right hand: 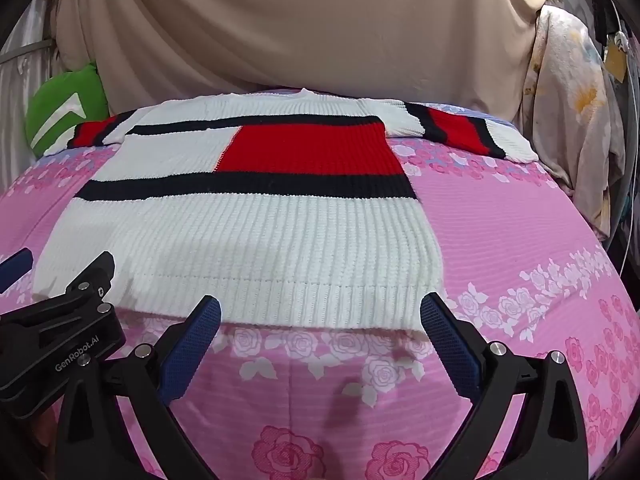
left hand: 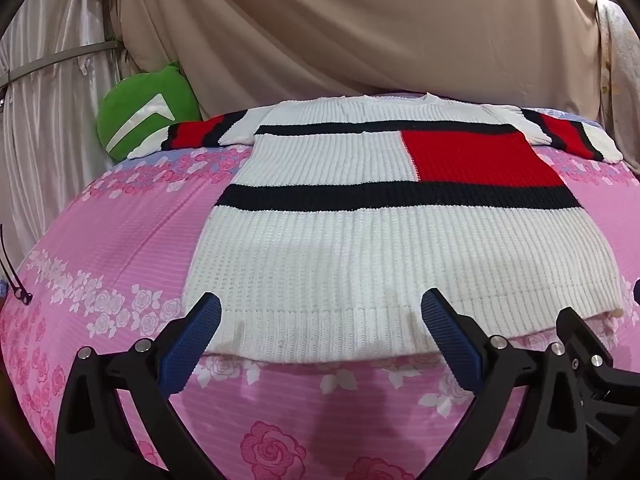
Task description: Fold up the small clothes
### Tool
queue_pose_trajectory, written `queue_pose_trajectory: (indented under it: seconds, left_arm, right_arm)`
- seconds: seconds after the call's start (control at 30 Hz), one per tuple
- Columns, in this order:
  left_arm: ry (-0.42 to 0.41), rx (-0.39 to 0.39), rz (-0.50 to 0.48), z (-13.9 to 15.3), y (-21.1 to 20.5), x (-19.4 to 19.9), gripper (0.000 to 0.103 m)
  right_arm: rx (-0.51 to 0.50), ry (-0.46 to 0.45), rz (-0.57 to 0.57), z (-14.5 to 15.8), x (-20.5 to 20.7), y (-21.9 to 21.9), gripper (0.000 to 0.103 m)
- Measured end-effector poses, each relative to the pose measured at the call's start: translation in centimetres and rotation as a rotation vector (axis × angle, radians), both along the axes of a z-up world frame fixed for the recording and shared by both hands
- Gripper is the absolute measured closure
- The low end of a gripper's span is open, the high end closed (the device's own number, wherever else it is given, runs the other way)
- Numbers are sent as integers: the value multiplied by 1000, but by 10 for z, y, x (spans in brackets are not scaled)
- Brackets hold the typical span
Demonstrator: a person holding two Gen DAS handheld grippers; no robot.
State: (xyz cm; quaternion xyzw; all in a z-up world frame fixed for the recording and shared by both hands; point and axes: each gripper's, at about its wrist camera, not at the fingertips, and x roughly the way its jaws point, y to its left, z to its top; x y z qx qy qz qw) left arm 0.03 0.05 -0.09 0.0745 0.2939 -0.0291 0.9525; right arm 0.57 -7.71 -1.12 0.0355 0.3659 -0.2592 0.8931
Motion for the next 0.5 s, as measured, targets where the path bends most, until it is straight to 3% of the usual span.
queue_pose_trajectory:
  seconds: [0.5]
  left_arm:
    - [-3,6,3,1,-3,-2,5]
  right_arm:
    - [4,0,-1,0,1,1,5]
